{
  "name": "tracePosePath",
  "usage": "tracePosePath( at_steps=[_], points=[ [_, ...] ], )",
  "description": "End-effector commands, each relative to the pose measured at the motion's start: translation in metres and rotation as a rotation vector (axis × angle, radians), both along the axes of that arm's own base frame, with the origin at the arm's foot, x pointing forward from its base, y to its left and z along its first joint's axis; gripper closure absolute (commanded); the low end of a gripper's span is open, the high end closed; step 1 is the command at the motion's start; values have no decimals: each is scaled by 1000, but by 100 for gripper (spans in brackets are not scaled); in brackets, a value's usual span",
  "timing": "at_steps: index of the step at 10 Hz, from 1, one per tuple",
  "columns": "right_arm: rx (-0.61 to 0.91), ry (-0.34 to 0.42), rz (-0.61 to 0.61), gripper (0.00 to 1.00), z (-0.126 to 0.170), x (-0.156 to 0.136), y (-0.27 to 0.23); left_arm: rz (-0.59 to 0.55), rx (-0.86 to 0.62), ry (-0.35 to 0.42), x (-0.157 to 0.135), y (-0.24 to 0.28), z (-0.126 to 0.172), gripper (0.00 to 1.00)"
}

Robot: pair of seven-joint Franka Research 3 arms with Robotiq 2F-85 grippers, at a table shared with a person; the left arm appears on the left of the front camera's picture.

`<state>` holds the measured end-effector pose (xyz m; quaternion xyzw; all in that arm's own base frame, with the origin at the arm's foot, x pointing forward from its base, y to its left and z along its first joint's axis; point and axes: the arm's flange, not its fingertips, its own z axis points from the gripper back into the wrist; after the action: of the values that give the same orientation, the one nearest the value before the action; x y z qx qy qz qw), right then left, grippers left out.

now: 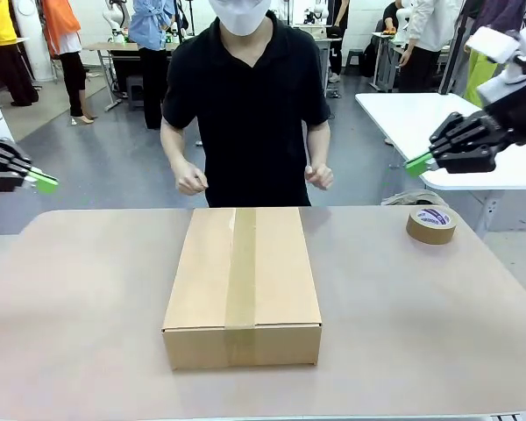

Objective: Wrap the clocks to prevent damage.
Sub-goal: After the human seals the box with tape, release both hands from the side flaps of the Package Box.

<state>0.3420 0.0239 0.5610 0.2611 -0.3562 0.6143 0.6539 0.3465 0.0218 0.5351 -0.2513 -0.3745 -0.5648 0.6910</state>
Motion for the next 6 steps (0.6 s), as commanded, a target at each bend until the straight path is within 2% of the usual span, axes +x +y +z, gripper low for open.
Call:
tracePosePath(
  at_steps=[1,4,5,6],
  points=[
    [-30,13,-44,99,1,-17,-6,33,25,10,-24,4,8,100],
    [-42,16,-66,99,3,-19,-11,65,63,-8,-37,9,20,100],
    [-51,25,-60,99,-1,-13,-10,60,60,-4,-38,9,20,100],
    [-32,-3,-43,99,8,-18,-12,44,37,-29,-30,9,21,100]
  ],
)
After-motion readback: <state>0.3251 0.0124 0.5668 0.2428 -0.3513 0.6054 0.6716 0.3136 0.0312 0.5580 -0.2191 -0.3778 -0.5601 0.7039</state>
